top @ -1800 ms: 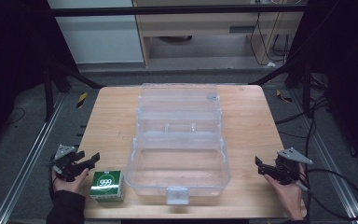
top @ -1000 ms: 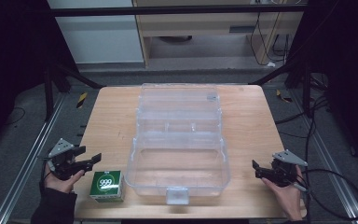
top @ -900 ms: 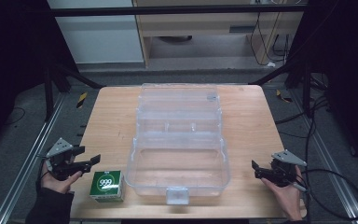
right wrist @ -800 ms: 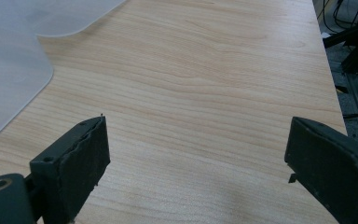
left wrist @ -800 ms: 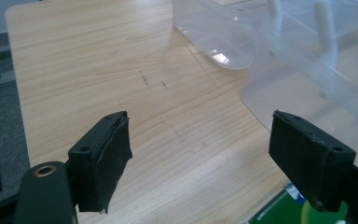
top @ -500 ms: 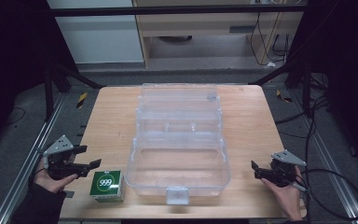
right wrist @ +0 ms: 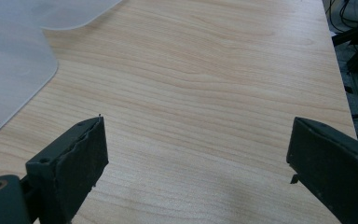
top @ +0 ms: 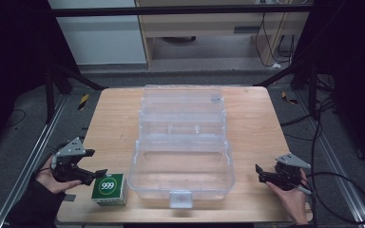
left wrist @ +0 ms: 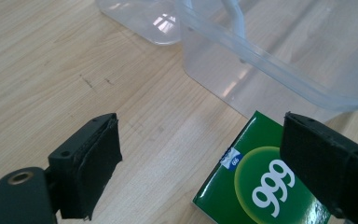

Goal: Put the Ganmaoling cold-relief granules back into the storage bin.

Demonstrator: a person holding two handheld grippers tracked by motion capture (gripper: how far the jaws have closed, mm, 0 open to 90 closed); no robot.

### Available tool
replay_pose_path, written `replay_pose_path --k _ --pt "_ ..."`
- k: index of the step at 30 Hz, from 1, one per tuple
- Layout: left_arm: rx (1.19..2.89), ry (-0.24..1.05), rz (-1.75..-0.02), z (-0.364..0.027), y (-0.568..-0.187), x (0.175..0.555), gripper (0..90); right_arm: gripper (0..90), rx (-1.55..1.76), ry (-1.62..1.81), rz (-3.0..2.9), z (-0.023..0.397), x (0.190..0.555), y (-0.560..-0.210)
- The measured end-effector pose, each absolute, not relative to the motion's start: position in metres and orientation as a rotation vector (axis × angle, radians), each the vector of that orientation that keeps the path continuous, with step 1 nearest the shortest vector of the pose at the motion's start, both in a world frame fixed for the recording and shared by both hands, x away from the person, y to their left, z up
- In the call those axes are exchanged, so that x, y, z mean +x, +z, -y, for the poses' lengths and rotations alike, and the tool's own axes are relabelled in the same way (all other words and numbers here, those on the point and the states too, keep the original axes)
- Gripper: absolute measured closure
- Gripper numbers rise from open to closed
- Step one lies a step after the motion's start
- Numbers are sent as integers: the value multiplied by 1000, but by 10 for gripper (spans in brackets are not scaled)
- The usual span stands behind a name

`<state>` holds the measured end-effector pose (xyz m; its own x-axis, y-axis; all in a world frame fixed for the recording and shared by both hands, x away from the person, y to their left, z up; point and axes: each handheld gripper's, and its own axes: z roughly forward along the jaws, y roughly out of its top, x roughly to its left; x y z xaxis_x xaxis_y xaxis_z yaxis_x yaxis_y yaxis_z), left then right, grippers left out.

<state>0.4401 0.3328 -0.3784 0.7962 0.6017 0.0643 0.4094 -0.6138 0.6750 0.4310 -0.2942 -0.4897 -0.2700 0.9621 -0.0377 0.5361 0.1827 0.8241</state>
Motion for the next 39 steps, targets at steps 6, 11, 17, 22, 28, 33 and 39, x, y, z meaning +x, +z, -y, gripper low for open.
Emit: replay_pose_path --k 6,11,17,22,28,33,39 --pt "2408 381 -661 -326 -374 439 105 54 1404 961 -1895 294 431 -490" --pt "2465 366 -591 -321 -371 438 83 51 1397 951 -1909 293 432 -491" --pt "2533 340 -505 -317 -370 436 72 51 1396 949 -1915 293 432 -491" --pt "2578 307 -450 -312 -373 434 65 49 1396 946 -1924 292 432 -491" --pt "2641 275 -403 -307 -379 433 55 47 1387 936 -1933 292 433 -492" --pt "2673 248 -377 -304 -381 432 44 43 1386 929 -1946 291 433 -493" --pt "2707 216 -334 -299 -388 432 42 41 1388 928 -1954 290 433 -493"
